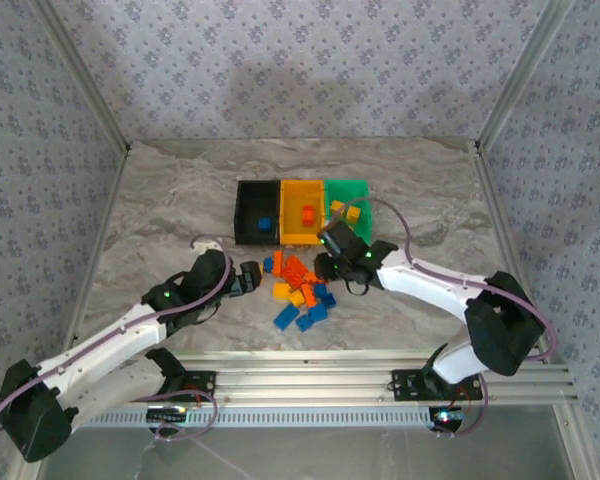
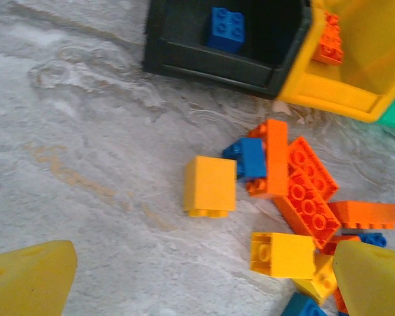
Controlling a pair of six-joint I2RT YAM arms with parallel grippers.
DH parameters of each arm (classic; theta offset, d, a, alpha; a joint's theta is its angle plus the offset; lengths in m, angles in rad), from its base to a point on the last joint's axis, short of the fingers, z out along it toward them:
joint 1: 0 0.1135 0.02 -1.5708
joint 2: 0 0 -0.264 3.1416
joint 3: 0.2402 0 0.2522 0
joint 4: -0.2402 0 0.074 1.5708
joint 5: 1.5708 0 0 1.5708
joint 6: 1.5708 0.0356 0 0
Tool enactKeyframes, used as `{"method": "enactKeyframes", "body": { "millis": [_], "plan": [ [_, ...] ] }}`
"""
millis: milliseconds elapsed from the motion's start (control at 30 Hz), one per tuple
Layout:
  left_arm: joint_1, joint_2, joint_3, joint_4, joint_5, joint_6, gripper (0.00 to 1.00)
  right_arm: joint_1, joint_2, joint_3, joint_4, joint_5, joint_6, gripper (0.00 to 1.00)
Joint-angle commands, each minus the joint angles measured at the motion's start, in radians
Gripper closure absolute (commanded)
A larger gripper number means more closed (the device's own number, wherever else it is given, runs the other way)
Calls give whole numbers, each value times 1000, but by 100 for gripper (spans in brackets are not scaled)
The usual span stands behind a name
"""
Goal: Sort the legos into containers by color
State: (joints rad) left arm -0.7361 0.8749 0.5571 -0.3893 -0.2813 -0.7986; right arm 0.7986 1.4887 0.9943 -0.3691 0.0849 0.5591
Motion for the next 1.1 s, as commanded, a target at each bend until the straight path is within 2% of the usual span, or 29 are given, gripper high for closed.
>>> {"method": "enactKeyframes", "body": {
  "millis": [0, 367, 567, 733, 800, 933, 1067],
  "plan": [
    [31, -41, -27, -39, -5, -15, 0, 10, 101, 159, 0, -21, -53, 68],
    [60, -72, -48, -71, 33, 16, 0, -17, 584, 787, -55, -91, -86, 68],
    [71, -66, -51, -59, 36, 35, 0, -52, 747, 981, -82, -123, -68, 63],
    [72, -45, -44, -48, 31, 39, 0, -66, 765, 1031, -54, -149, -67, 42],
    [73, -33, -42, -41, 31, 38, 0, -66, 745, 1034, -46, -149, -67, 36],
    [73, -8, -33, -17, 50, 40, 1, -64, 660, 976, -18, -143, -62, 33],
    [72, 42, -9, 18, 83, 53, 6, -61, 497, 783, 52, -128, -55, 32]
  ]
}}
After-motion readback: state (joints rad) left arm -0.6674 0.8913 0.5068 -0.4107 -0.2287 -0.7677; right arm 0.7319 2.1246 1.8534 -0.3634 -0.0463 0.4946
